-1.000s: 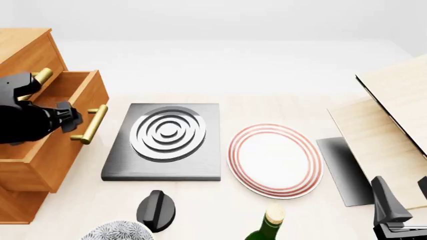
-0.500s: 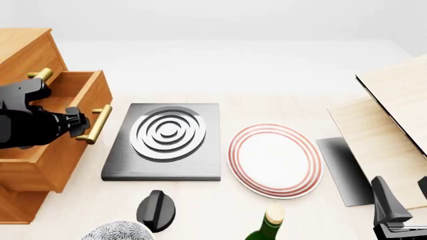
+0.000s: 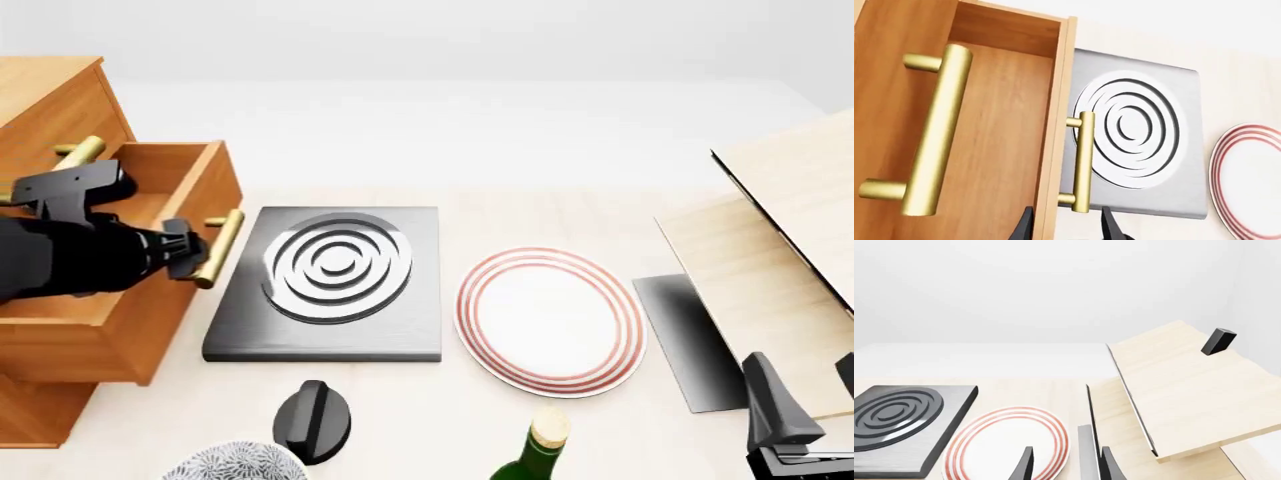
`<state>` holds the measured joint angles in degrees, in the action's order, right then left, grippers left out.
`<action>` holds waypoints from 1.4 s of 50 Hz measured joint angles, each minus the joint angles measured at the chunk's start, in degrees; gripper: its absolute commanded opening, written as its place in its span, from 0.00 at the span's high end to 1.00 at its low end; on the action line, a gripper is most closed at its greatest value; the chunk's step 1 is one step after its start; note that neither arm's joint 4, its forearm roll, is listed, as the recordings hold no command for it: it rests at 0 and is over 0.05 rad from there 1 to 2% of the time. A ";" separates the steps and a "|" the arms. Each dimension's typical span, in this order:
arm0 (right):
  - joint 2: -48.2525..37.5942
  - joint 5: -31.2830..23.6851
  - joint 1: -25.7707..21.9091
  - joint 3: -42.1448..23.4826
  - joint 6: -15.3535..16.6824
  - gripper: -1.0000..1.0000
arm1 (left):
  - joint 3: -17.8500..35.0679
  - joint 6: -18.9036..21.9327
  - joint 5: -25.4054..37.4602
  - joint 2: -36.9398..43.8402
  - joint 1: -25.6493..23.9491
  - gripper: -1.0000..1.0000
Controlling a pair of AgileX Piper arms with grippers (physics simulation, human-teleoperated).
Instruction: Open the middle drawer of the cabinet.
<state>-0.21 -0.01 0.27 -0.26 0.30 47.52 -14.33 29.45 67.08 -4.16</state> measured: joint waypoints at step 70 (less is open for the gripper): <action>-0.01 -0.02 -0.01 -0.03 0.02 0.00 | 4.95 -4.68 0.91 4.45 -13.80 0.00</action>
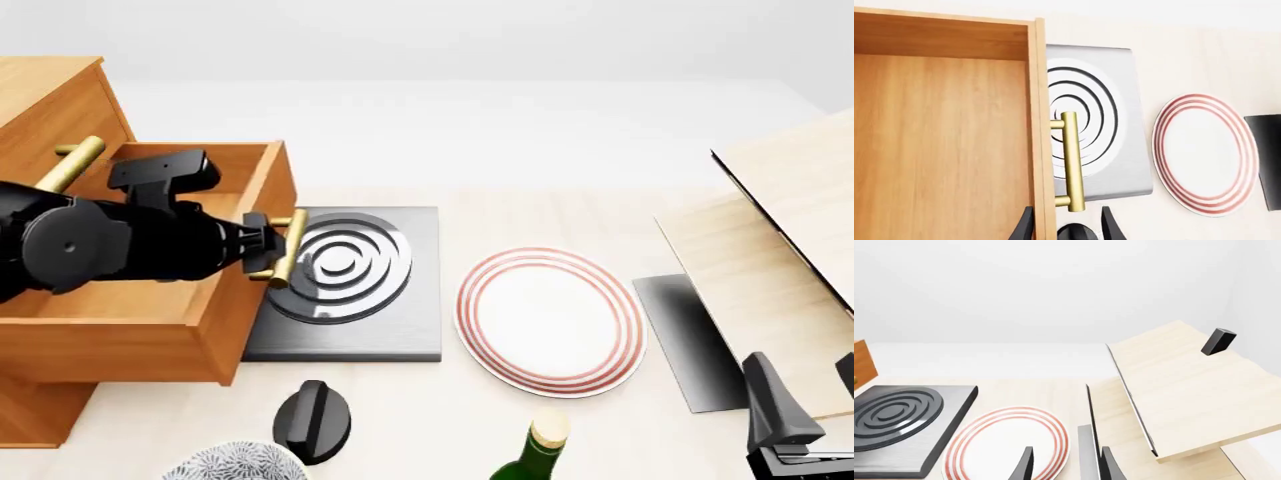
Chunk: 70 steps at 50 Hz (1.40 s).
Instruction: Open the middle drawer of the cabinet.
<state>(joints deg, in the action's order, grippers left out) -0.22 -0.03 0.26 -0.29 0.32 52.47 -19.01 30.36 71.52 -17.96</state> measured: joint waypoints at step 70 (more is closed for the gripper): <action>0.03 -0.03 0.01 0.00 -0.01 0.00 | 7.56 9.08 2.91 -5.01 -0.02 0.00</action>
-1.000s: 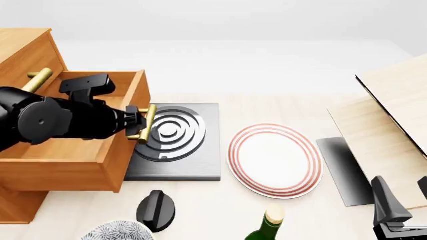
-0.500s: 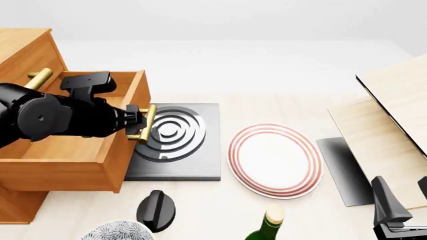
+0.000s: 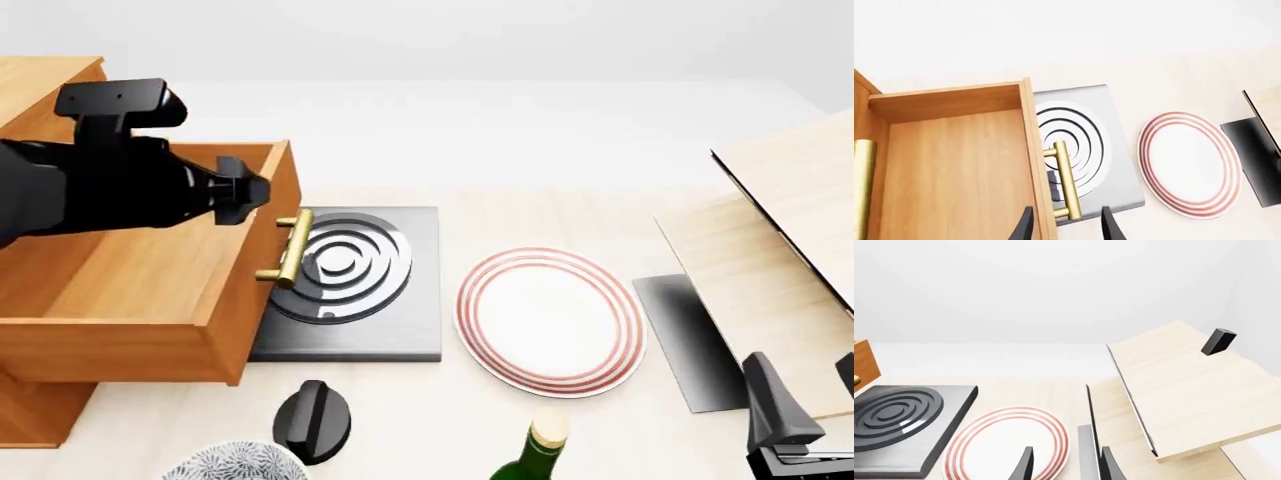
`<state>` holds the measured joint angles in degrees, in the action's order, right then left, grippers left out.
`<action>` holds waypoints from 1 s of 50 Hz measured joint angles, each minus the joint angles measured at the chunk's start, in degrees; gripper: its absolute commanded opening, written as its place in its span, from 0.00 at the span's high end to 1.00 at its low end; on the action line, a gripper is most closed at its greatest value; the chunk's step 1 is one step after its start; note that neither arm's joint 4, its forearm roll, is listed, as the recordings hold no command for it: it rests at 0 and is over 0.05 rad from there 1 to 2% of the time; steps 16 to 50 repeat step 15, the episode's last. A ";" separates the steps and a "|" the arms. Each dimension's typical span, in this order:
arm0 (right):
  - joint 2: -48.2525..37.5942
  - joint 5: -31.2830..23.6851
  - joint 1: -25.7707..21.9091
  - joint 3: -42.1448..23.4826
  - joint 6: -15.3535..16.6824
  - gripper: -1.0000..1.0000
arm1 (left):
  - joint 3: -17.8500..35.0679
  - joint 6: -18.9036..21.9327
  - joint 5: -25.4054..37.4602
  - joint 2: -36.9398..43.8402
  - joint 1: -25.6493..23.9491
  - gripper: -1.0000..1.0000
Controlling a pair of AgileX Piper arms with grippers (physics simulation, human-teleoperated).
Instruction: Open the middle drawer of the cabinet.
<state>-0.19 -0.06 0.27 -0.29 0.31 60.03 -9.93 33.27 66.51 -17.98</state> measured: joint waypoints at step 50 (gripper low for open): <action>-0.03 0.03 0.00 0.01 0.00 0.00 | 0.66 2.90 -0.55 -2.63 1.34 0.00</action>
